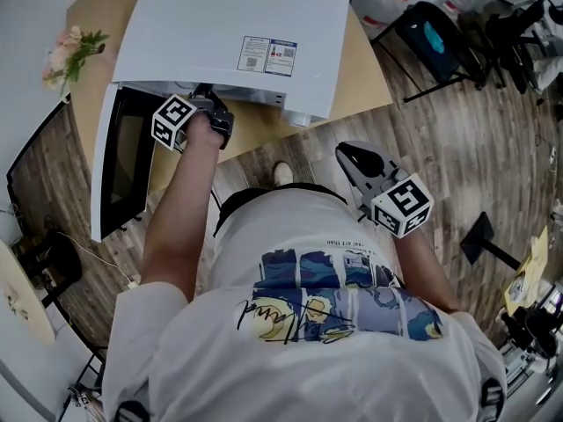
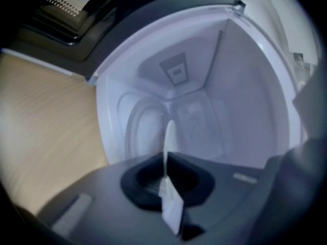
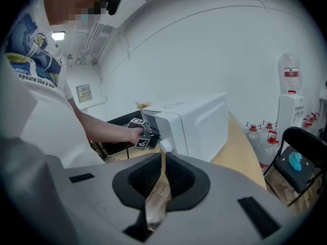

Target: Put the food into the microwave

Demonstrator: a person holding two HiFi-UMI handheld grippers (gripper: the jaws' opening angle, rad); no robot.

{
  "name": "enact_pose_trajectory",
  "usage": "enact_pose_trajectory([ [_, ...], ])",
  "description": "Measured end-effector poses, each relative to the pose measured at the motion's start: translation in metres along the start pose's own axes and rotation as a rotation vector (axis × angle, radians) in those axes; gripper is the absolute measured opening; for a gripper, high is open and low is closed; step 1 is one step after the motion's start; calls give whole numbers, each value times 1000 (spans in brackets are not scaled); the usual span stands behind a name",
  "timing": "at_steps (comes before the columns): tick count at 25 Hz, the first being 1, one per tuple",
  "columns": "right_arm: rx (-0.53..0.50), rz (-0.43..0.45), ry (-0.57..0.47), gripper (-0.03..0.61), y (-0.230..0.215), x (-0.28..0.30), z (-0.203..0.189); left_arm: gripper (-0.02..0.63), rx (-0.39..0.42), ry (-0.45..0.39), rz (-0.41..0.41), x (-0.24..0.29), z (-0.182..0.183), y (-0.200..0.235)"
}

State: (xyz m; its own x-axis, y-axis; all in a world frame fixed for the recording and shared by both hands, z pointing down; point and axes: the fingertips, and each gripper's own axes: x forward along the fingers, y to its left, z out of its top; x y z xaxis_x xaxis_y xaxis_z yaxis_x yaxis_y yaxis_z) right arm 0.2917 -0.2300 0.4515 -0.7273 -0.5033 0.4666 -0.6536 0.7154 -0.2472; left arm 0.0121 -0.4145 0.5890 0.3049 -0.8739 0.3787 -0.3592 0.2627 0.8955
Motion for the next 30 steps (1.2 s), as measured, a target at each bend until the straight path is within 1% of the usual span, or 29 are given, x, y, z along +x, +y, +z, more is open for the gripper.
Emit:
enact_pose_trajectory([
  [4, 4, -1, 6, 23, -9, -3, -3, 17, 13, -14, 16, 8, 2, 0],
  [11, 3, 3, -5, 23, -20, -4, 1, 20, 97, -23, 68, 16, 7, -5],
  [15, -3, 10, -11, 23, -24, -3, 3, 36, 196, -20, 123, 19, 8, -5],
  [20, -9, 14, -19, 23, -24, -1, 6, 69, 331, 37, 223, 16, 1, 3],
  [21, -9, 14, -21, 23, -24, -1, 7, 89, 360, 43, 239, 15, 1, 4],
  [26, -8, 15, -18, 23, -21, -1, 6, 118, 470, 55, 275, 12, 0, 3],
  [30, -9, 21, -15, 23, -16, 1, 6, 151, 604, 76, 304, 10, -2, 1],
])
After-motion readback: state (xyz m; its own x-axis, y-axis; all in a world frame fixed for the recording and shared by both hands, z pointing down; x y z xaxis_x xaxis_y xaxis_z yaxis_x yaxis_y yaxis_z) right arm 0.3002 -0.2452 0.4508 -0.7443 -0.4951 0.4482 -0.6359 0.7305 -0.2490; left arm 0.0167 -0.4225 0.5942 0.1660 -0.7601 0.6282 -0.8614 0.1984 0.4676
